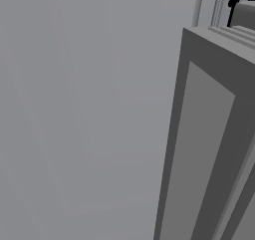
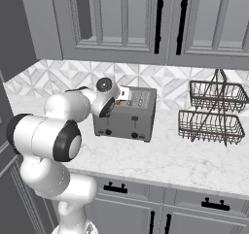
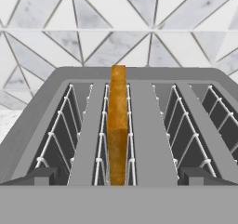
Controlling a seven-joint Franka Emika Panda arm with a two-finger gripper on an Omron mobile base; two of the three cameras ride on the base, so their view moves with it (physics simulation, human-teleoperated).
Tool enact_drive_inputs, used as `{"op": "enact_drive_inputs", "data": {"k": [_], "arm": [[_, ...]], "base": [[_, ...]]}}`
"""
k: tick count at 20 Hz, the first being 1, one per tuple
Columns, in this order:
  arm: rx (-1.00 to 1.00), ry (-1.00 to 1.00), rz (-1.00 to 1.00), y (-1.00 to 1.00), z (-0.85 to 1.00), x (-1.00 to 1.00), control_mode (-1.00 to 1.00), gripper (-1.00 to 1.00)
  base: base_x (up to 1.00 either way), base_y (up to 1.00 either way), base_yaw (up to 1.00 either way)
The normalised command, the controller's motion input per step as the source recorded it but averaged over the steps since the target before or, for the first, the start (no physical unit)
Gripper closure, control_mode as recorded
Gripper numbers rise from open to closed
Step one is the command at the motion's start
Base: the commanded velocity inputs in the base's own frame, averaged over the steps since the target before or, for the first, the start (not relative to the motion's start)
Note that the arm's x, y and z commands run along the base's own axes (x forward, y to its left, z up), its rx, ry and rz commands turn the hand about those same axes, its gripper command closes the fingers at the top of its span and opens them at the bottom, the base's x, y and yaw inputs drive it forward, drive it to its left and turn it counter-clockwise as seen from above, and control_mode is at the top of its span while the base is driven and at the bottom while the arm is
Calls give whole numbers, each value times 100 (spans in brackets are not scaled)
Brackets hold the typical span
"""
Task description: Start the toaster. Once the lever pops up, take the bread to the plate on the dining counter.
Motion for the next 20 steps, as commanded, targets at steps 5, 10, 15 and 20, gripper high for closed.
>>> {"op": "enact_drive_inputs", "data": {"k": [5,10,15,20], "arm": [[0,0,0,0,0,0,-100,-100],[0,0,0,0,0,0,-100,-100],[0,0,0,0,0,1,-100,-100],[0,0,0,0,0,12,-100,-100]], "base": [[0,0,0],[0,0,0],[0,0,0],[0,0,0]]}}
